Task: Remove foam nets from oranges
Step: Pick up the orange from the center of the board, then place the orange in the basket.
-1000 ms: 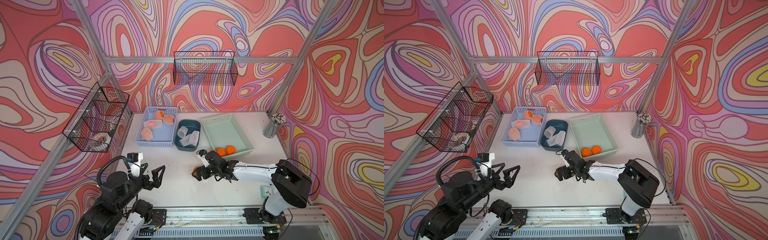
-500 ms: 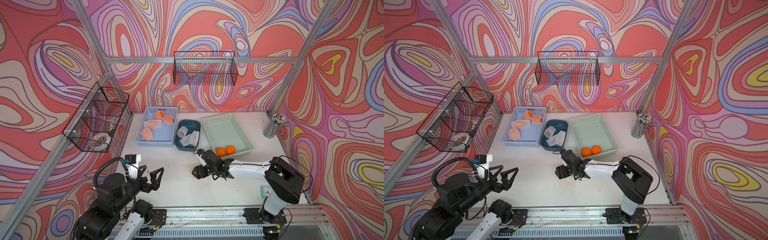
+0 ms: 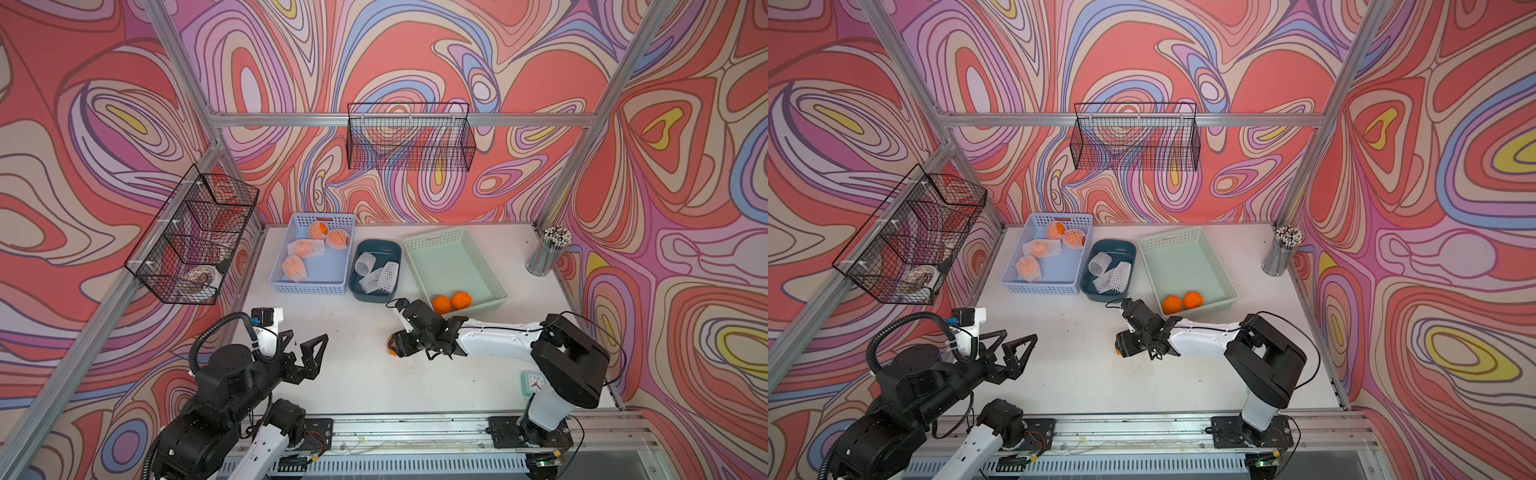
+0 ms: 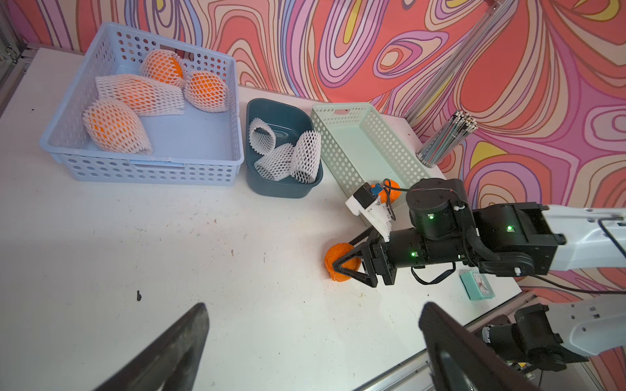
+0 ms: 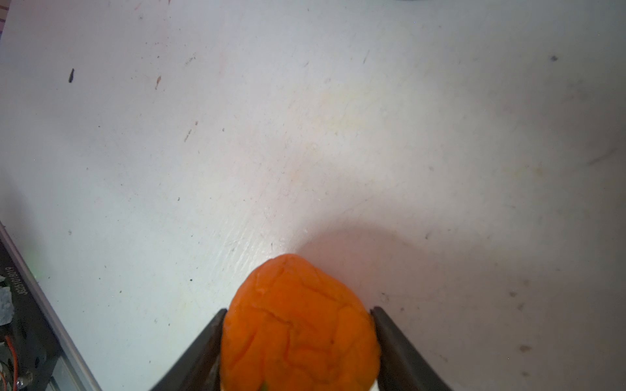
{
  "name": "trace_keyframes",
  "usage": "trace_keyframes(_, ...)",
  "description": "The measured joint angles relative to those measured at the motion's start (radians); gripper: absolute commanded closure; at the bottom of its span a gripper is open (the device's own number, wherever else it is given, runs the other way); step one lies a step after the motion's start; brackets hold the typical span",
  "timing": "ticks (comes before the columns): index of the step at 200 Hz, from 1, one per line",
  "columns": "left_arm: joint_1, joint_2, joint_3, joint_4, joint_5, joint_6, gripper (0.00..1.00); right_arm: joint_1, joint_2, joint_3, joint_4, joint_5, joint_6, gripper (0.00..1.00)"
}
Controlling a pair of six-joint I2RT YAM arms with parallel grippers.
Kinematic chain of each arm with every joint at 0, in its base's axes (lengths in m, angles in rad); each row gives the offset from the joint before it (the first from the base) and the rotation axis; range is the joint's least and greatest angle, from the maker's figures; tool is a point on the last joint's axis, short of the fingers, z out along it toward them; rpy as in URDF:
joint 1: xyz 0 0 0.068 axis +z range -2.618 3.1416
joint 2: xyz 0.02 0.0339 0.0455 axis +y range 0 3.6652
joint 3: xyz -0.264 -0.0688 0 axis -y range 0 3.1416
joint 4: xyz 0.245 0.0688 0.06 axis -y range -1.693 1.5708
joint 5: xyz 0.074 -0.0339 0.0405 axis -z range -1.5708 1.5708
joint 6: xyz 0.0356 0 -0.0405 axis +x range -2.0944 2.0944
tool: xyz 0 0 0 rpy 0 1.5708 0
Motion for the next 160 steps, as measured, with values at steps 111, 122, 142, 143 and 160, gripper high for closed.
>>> trace_keyframes(111,0.000,0.098,-0.087,0.118,0.074,-0.008,0.00,-0.093,-0.318,0.142,-0.274,0.139,-0.078,0.39)
trace_keyframes(122,0.000,0.104,-0.103,0.138,0.084,-0.011,0.00,-0.146,-0.336,0.150,-0.300,0.150,-0.090,0.40)
trace_keyframes(142,0.000,0.109,-0.130,0.167,0.103,-0.018,0.00,-0.247,-0.344,0.170,-0.341,0.163,-0.121,0.40)
trace_keyframes(143,0.000,0.109,-0.132,0.169,0.103,-0.019,0.00,-0.250,-0.344,0.171,-0.342,0.164,-0.122,0.40)
trace_keyframes(160,0.000,0.114,-0.142,0.179,0.111,-0.023,0.00,-0.323,-0.321,0.198,-0.366,0.180,-0.151,0.39)
